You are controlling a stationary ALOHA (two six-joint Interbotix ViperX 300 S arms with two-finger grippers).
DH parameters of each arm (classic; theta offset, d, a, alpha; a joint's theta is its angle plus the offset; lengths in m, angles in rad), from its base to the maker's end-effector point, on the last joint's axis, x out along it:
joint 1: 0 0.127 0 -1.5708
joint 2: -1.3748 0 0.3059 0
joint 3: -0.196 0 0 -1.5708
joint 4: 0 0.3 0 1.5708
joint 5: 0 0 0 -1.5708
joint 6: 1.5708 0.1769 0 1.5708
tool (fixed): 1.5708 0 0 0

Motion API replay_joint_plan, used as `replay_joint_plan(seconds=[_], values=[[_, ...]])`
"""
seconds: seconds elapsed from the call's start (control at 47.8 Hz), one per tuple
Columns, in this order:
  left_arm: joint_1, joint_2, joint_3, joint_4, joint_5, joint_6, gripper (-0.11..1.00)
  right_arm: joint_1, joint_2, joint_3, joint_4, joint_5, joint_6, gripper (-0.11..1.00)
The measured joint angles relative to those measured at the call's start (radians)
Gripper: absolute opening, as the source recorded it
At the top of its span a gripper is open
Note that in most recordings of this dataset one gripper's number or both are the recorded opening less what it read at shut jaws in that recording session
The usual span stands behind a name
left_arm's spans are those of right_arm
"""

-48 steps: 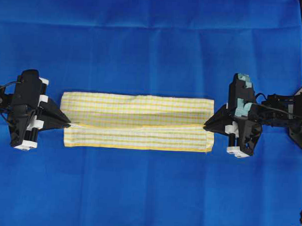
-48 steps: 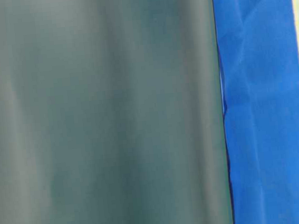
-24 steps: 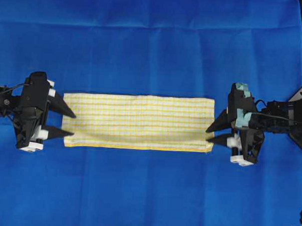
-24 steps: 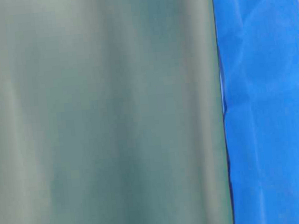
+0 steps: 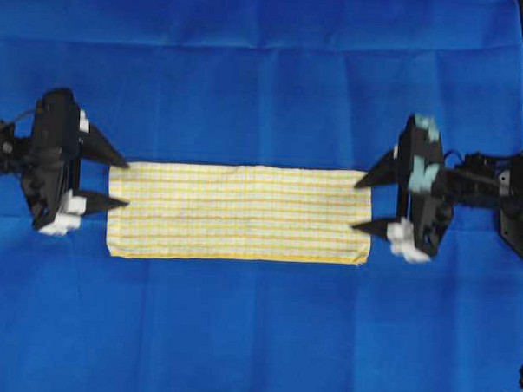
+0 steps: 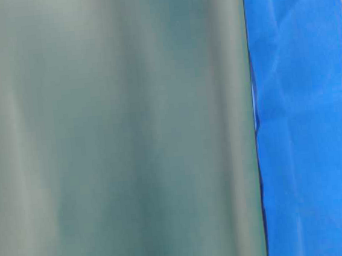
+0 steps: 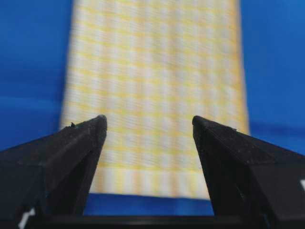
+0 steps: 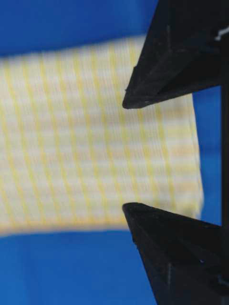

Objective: Fold the yellow towel.
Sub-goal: 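Grasp the folded strip's top corners with both grippers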

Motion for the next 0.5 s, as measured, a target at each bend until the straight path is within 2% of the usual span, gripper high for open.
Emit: replay_joint_plan(seconds=[0.146,0.272,0.502], values=[[0.086,0.023,-0.017,0.002,0.018,0.026,0.66,-0.106,0.012,-0.002,-0.034,0.015,-0.018,0.78],[0.126,0.067,-0.031,0.003,0.038,0.094,0.66,-0.178,0.043,-0.012,-0.049,0.051,-0.020,0.78],[0.135,0.163,-0.054,0.005,0.044,0.126,0.66,-0.193,0.135,-0.044,-0.064,0.095,-0.023,0.78]])
